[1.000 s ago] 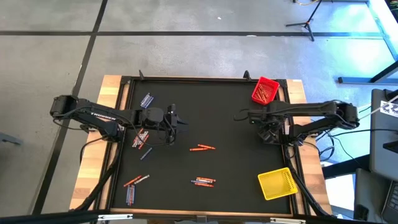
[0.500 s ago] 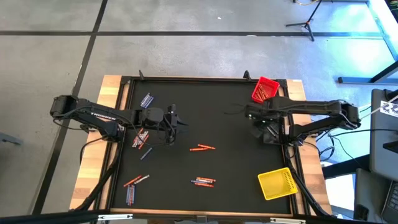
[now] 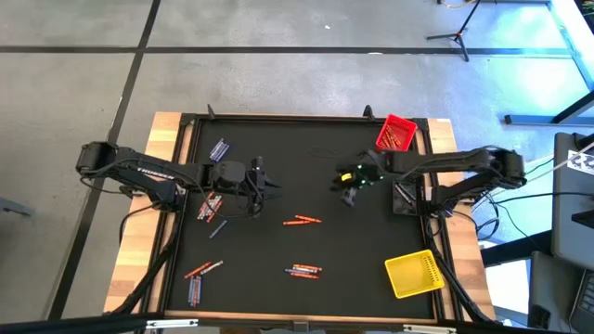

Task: Sort crayons
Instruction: Put the orange crayon into the red bin

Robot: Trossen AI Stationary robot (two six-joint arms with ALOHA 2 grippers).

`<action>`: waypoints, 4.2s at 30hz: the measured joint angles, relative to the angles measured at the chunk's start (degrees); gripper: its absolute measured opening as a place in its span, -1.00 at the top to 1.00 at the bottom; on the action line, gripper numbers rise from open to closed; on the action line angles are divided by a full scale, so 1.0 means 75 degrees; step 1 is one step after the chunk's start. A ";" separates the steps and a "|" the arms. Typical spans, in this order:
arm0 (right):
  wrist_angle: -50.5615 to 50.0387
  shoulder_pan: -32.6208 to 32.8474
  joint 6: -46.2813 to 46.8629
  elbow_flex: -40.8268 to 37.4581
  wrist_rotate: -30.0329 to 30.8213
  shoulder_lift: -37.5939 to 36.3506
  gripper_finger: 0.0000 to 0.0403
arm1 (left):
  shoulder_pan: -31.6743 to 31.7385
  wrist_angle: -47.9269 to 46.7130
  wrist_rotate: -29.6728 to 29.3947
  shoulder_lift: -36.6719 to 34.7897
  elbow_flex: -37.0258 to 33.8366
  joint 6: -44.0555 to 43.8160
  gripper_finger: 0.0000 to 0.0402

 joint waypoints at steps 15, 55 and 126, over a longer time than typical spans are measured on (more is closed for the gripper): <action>0.2964 0.1865 -0.0609 -0.0205 0.1156 0.2415 0.31 | -0.0018 -0.0007 -0.0014 0.0000 -0.0003 0.0006 0.37; 0.3521 0.2057 -0.1236 -0.0194 0.1529 0.3341 0.95 | -0.0015 0.0032 -0.0031 0.0000 -0.0003 0.0012 0.37; -0.2650 -0.5153 -0.0853 -0.0886 0.4387 -0.0999 0.42 | -0.0015 0.0114 -0.0034 -0.0006 -0.0003 0.0017 0.37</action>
